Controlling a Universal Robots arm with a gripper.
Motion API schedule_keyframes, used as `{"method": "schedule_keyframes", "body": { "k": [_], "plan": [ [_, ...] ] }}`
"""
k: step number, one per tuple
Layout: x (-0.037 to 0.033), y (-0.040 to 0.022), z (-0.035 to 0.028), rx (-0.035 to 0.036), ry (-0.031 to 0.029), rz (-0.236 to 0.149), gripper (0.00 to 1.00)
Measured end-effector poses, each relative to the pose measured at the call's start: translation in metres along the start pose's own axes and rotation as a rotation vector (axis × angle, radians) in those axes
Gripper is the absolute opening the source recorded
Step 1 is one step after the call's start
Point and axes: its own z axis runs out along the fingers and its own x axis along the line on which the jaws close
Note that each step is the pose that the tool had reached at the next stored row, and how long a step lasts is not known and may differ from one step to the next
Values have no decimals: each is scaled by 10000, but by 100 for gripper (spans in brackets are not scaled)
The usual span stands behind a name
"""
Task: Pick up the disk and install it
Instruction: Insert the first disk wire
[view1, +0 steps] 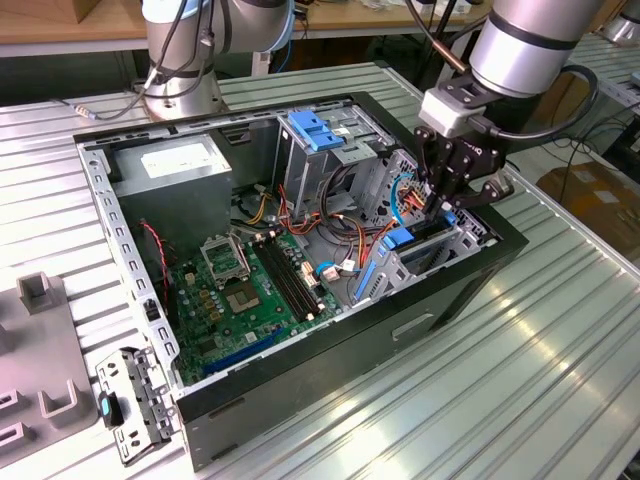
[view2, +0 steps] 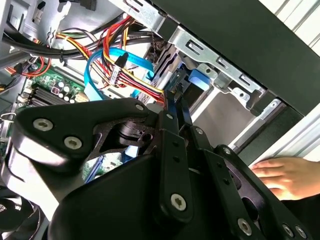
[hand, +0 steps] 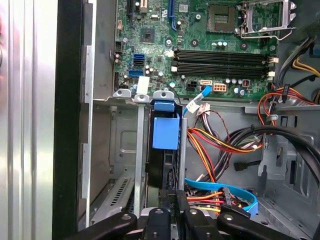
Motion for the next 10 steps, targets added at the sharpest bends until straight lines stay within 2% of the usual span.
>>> {"method": "schedule_keyframes", "body": {
  "k": [10],
  "plan": [
    [0,0,22,-16,-9,168,17]
  ]
}}
